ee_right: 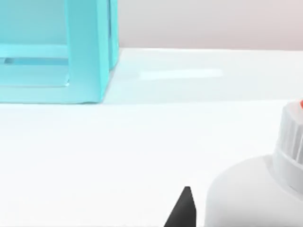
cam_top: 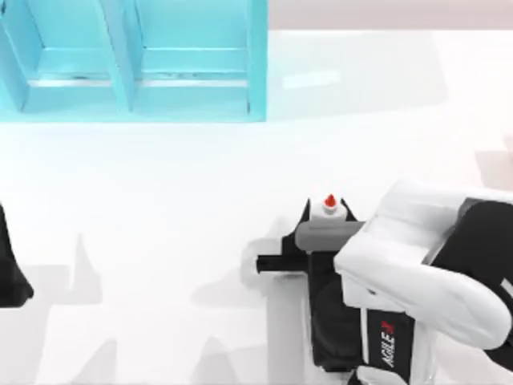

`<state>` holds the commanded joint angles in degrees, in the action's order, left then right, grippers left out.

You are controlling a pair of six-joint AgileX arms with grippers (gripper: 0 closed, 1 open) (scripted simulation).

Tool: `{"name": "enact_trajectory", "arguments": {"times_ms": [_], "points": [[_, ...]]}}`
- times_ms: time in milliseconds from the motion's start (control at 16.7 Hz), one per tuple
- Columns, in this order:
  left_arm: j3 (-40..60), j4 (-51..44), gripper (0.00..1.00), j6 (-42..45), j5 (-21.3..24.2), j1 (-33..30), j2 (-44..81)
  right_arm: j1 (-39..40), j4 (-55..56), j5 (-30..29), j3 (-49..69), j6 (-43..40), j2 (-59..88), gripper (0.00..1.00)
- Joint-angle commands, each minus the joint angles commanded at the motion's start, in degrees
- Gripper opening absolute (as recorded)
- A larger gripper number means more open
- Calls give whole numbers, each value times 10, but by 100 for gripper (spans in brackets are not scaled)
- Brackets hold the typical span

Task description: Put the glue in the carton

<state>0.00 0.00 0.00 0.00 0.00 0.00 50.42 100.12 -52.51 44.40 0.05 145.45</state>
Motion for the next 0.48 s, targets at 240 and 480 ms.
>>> {"name": "enact_trajectory", "arguments": {"times_ms": [240, 480], "points": [[0, 0, 100, 0, 0, 0, 0, -2, -23, 2, -6, 1, -31, 0], [0, 0, 100, 0, 0, 0, 0, -1, -60, 2, -16, 1, -76, 0]]}}
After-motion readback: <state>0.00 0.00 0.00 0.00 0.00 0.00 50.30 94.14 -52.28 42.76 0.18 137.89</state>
